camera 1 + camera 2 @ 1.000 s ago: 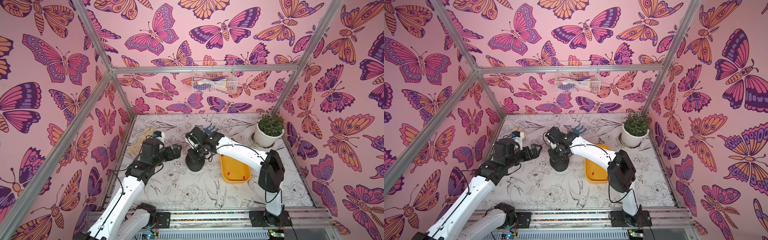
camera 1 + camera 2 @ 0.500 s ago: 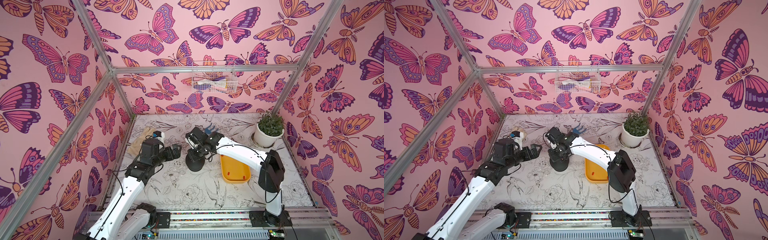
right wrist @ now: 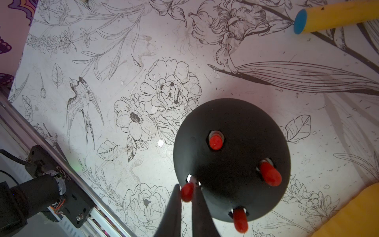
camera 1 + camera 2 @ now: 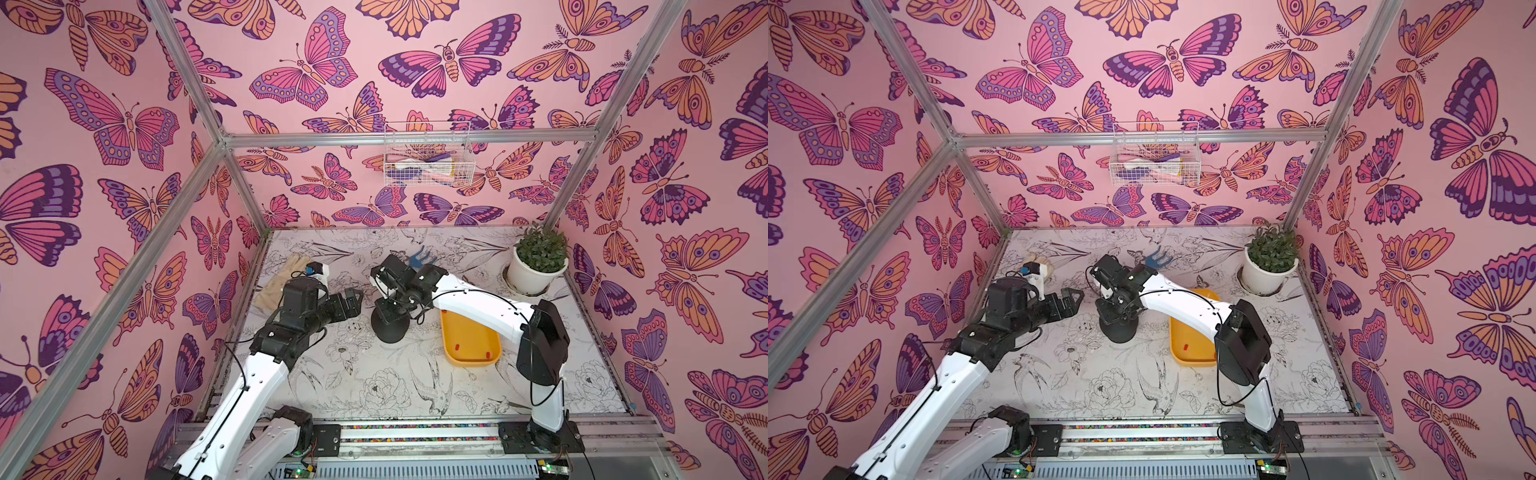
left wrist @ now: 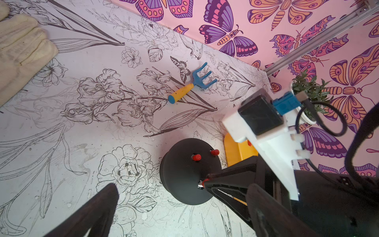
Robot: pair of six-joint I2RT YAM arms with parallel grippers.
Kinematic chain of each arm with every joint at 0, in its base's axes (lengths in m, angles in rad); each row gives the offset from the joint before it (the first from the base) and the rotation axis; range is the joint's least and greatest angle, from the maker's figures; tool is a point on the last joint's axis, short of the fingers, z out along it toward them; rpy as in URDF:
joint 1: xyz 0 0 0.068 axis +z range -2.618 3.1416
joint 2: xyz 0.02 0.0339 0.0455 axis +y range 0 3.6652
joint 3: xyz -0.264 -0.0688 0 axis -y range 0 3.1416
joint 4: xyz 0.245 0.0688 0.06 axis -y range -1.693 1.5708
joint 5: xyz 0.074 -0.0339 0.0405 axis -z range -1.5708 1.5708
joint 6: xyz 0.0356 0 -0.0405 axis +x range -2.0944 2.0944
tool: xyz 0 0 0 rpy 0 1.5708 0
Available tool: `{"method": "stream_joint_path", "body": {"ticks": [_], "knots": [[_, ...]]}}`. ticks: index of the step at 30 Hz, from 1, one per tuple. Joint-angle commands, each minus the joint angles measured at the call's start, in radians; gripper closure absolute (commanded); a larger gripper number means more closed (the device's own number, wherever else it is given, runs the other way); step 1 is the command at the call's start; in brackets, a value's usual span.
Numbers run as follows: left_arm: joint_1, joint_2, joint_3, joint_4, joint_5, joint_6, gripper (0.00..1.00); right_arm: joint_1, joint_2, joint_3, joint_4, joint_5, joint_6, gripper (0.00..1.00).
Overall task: Cover the protruding screws with screw protection sleeves
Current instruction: Attach the screw protection sleeve to the screw.
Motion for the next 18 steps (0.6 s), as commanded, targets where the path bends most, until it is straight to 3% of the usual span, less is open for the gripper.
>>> {"method": "stream_joint_path", "body": {"ticks": [1, 18], "knots": [[0.006, -0.014, -0.018, 0.003, -0.012, 0.004, 0.00, 0.014, -0.014, -0.021, -0.021, 0.000, 0.013, 0.86], [0.006, -0.013, -0.018, 0.001, -0.014, 0.006, 0.00, 0.014, -0.011, -0.017, -0.019, 0.004, 0.013, 0.81]]}}
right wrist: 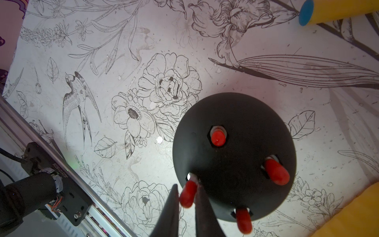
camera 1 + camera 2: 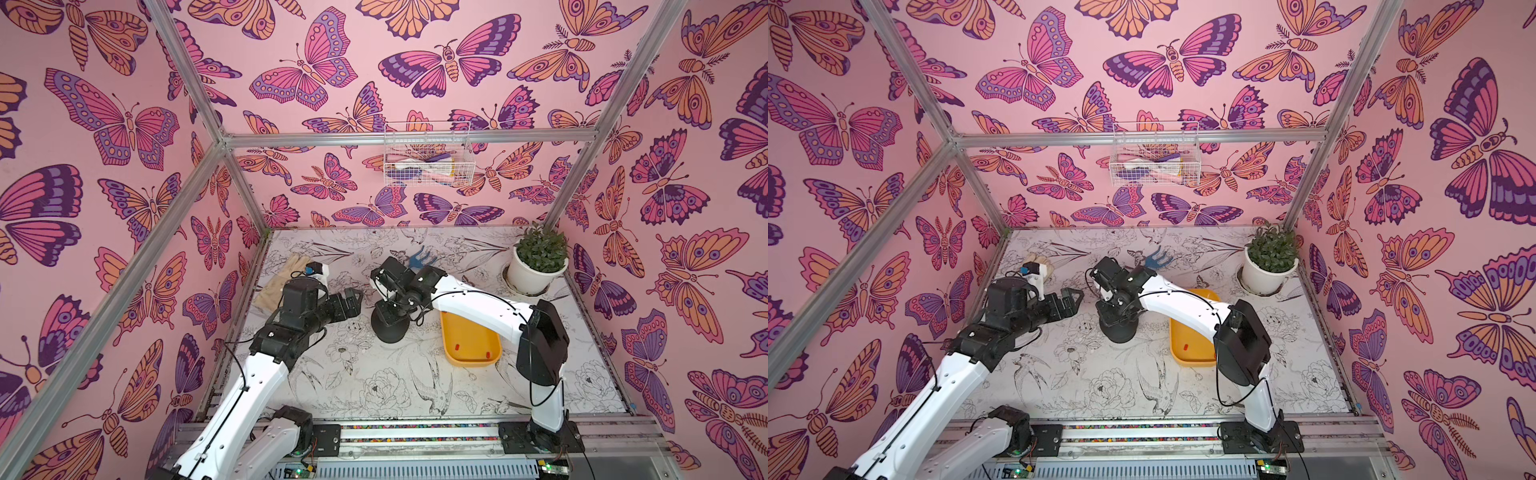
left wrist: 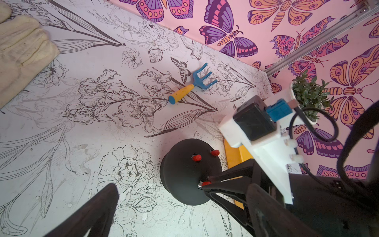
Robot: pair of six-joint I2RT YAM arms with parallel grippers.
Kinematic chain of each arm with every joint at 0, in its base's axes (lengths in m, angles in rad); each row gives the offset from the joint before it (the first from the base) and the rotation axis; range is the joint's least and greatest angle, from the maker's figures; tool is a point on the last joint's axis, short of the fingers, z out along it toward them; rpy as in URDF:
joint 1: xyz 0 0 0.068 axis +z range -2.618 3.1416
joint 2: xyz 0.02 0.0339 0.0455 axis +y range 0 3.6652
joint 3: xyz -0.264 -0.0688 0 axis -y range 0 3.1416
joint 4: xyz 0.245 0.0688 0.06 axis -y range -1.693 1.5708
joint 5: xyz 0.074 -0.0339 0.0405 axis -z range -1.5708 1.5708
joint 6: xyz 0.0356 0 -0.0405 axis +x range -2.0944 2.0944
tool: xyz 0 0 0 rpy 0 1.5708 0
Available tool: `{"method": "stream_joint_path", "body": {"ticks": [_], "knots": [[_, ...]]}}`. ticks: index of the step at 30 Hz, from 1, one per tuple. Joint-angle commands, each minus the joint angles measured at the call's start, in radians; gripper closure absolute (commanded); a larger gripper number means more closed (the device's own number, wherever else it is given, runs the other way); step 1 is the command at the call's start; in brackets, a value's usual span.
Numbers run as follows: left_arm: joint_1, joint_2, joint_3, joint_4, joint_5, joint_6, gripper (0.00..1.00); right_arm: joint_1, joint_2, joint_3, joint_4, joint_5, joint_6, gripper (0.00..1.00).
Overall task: Cover the protruding screws with screw protection sleeves
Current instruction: Attach the screw protection sleeve to the screw.
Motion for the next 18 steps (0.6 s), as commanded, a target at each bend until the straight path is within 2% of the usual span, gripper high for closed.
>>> {"method": "stream_joint_path", "body": {"ticks": [1, 18], "knots": [[0.006, -0.011, -0.018, 0.002, -0.010, 0.005, 0.00, 0.008, -0.012, -0.002, -0.016, 0.004, 0.012, 0.80], [0.006, -0.016, -0.018, 0.000, -0.012, 0.007, 0.00, 0.008, -0.017, -0.001, -0.017, 0.017, 0.013, 0.78]]}}
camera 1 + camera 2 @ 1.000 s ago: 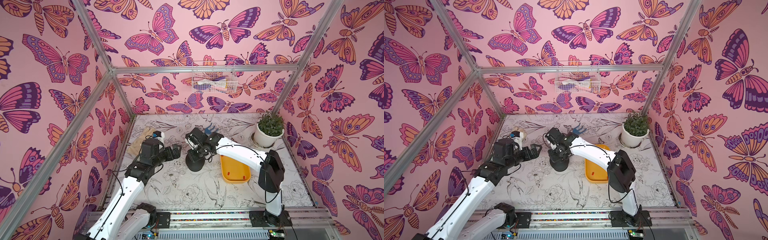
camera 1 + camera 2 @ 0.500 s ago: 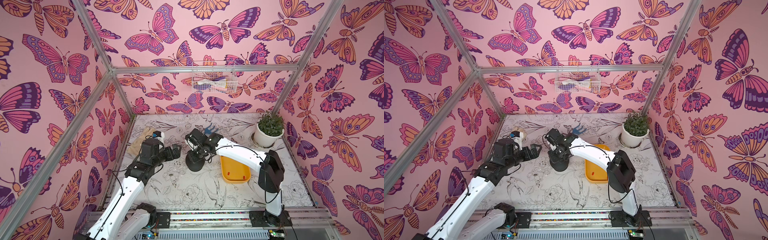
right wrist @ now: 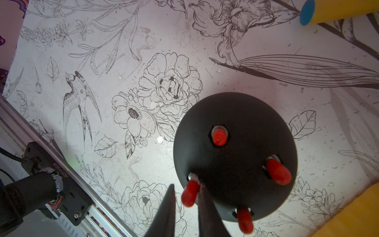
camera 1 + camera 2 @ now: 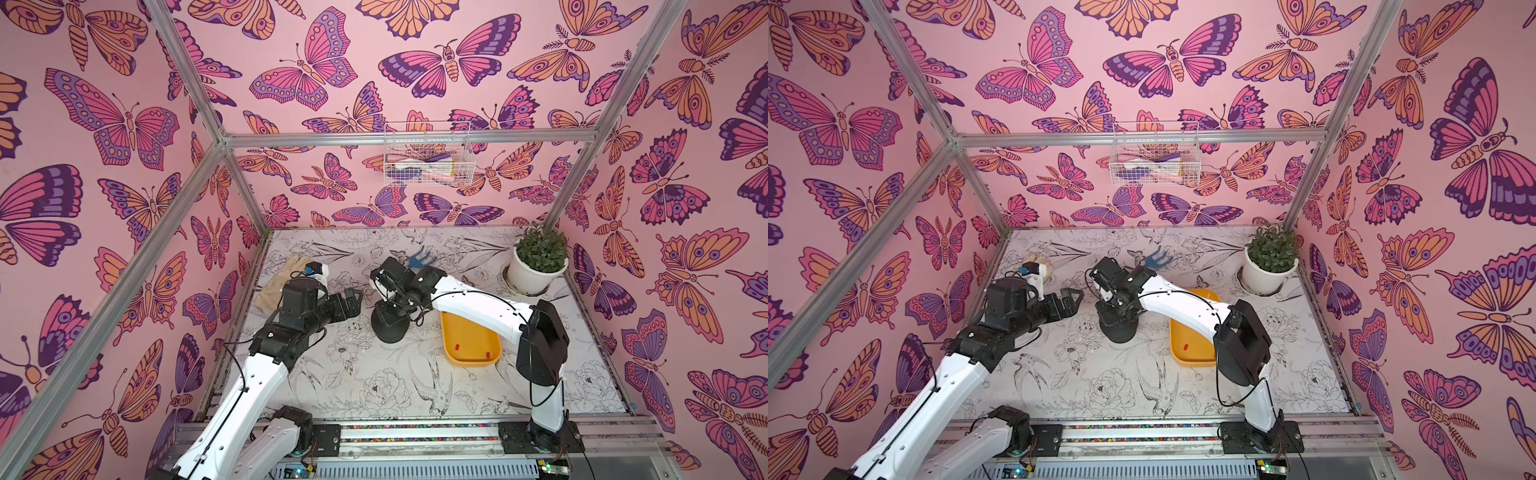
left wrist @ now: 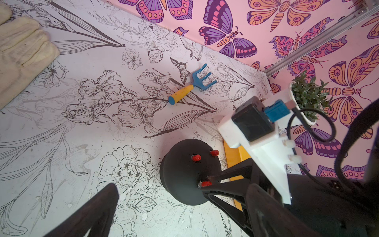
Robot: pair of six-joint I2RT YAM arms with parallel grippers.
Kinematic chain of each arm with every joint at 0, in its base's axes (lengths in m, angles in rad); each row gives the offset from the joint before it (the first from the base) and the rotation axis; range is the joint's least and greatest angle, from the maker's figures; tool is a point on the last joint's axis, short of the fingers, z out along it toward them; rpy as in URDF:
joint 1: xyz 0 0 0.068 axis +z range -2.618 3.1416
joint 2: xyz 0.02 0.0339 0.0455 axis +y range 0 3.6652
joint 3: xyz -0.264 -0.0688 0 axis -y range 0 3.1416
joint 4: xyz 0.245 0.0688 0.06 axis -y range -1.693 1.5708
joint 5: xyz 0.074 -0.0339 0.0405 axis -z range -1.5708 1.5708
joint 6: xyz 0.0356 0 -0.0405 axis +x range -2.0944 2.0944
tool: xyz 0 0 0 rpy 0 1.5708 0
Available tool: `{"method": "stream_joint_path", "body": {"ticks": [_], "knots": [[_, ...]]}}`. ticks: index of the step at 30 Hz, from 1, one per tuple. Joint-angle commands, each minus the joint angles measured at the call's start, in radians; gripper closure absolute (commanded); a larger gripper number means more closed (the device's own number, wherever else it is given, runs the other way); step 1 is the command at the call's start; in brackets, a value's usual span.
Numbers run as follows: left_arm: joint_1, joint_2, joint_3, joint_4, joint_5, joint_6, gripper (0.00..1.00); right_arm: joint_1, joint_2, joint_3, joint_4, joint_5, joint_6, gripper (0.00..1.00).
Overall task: Cover the protruding screws with screw protection sleeves
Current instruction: Attach the screw protection sleeve to the screw.
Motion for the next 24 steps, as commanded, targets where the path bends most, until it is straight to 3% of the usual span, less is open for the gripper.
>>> {"method": "stream_joint_path", "body": {"ticks": [1, 24], "knots": [[0.006, -0.012, -0.017, 0.001, -0.011, 0.006, 0.00, 0.007, -0.017, -0.001, -0.017, 0.018, 0.013, 0.77], [0.006, -0.011, -0.018, 0.001, -0.014, 0.006, 0.00, 0.007, -0.043, -0.005, -0.010, 0.033, 0.013, 0.75]]}}
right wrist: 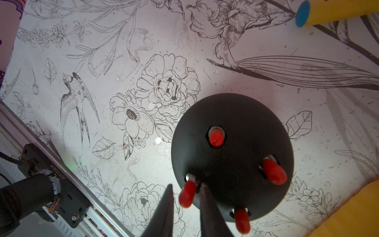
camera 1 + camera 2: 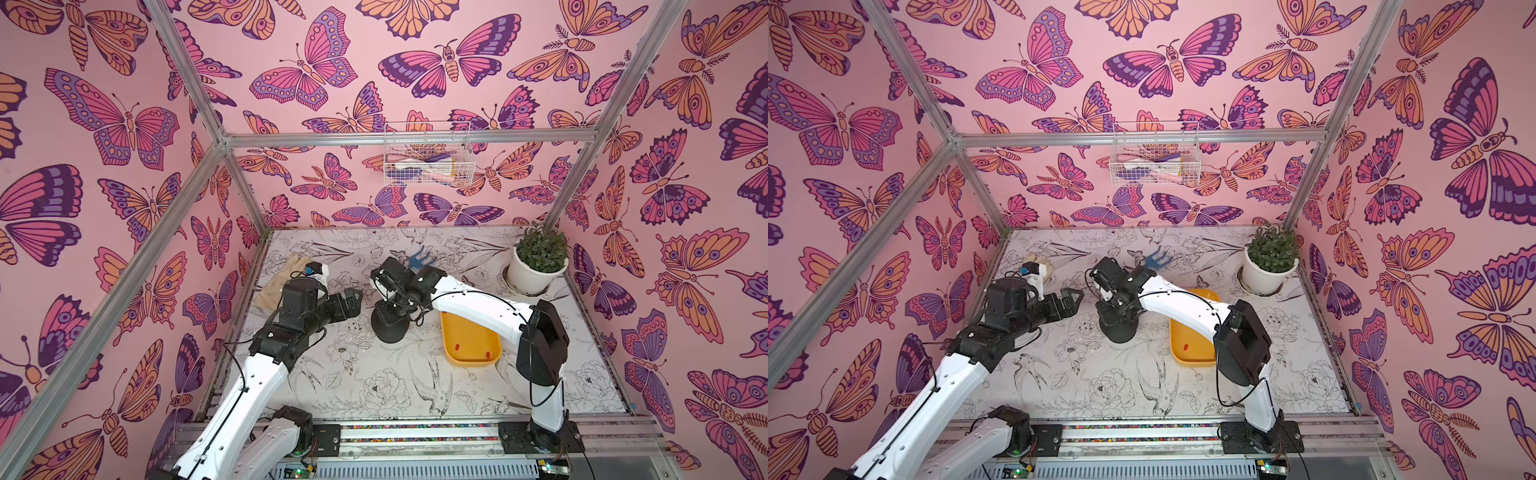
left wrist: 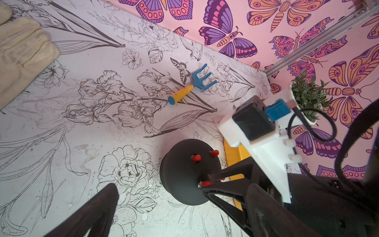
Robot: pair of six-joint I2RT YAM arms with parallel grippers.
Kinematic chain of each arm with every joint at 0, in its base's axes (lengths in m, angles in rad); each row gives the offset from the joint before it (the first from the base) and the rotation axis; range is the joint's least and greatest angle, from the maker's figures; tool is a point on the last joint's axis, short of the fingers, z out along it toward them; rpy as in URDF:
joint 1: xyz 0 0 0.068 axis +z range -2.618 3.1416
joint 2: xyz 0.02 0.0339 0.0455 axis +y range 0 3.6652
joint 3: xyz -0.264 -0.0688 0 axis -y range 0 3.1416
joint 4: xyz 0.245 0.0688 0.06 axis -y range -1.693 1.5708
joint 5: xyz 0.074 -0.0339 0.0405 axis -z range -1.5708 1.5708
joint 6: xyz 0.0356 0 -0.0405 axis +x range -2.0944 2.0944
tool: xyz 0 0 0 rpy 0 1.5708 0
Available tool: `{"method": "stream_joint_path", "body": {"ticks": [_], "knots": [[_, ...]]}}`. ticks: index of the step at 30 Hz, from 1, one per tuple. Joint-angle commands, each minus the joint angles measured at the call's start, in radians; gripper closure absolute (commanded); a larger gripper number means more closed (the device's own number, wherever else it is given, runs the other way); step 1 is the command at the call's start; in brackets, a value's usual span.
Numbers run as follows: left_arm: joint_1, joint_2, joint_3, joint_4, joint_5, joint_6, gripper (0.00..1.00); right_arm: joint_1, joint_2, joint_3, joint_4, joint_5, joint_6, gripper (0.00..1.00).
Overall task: Cover the protruding screws with screw protection sleeves
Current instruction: Attach the screw protection sleeve to the screw.
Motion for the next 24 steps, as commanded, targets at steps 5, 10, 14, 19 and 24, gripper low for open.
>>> {"method": "stream_joint_path", "body": {"ticks": [5, 10, 14, 19, 24], "knots": [[0.006, -0.012, -0.018, 0.001, -0.012, 0.007, 0.00, 0.007, -0.049, -0.004, -0.010, 0.022, 0.013, 0.75], [0.006, -0.013, -0.018, 0.001, -0.012, 0.006, 0.00, 0.007, -0.053, -0.001, -0.011, 0.024, 0.013, 0.75], [0.006, -0.013, -0.018, 0.001, -0.013, 0.006, 0.00, 0.007, -0.057, 0.005, -0.019, 0.023, 0.012, 0.76], [0.006, -0.013, -0.019, 0.001, -0.013, 0.006, 0.00, 0.007, -0.069, 0.010, -0.025, 0.026, 0.010, 0.76], [0.006, -0.014, -0.019, 0.000, -0.014, 0.006, 0.00, 0.007, -0.070, 0.011, -0.028, 0.028, 0.009, 0.79]]}}
